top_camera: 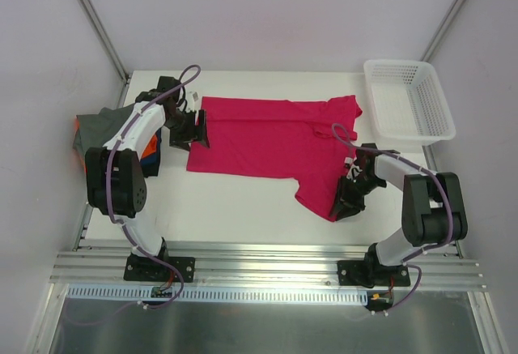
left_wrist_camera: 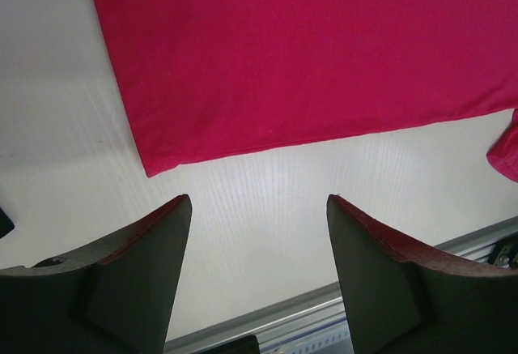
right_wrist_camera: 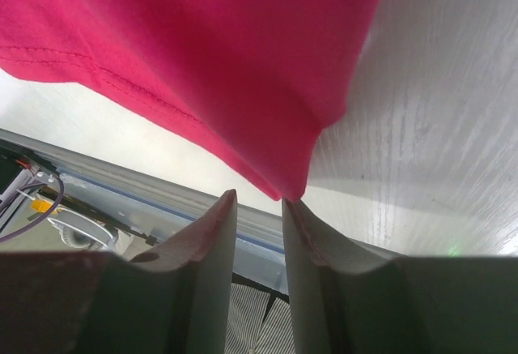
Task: Fold and stack the t-shirts
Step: Grap the side of the flattened tshirt closest away from the robot with both arms
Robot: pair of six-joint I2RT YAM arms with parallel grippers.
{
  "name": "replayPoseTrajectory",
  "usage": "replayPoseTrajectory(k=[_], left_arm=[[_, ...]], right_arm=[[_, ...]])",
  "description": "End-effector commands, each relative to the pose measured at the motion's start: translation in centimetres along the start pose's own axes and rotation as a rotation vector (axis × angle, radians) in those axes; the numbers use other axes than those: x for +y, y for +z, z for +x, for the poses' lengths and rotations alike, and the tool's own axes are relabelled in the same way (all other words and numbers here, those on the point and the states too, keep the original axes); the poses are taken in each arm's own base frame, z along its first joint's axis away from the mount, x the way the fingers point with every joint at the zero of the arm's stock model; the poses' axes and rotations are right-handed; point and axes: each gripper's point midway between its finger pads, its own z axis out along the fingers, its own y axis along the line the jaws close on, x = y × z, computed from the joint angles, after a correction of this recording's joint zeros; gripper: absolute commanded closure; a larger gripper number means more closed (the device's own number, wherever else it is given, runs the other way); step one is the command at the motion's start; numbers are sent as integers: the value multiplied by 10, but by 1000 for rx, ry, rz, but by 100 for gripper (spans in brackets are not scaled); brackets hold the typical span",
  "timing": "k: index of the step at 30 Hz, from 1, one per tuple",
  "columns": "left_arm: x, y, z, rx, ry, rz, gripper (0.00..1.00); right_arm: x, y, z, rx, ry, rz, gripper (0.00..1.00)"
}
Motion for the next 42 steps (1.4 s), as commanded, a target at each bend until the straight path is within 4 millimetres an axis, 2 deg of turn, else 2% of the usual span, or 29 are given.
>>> replayPoseTrajectory(k=[1,11,17,24,30,42], left_arm=[[1,-8,-11,-27,14,-12,32],[2,-12,-10,-38,20,-22,31],[1,-9,-9,-29,13,-12,31],[0,-9,-18,-39,8,-4,31],[0,-11,-15,-40,8,-7,30],[3,-11,-14,-42,9,-21,29]], right_arm=[[8,-3,-10,-10,-10,-15,69],[0,1,-1,20,-2,19,71],[2,-7,-1,0,-44,19,71],[-4,-4,11,15,-37,27,70],[-9,2,19,48,-42,47,69],[-5,4,-7,20,-67,60,70]])
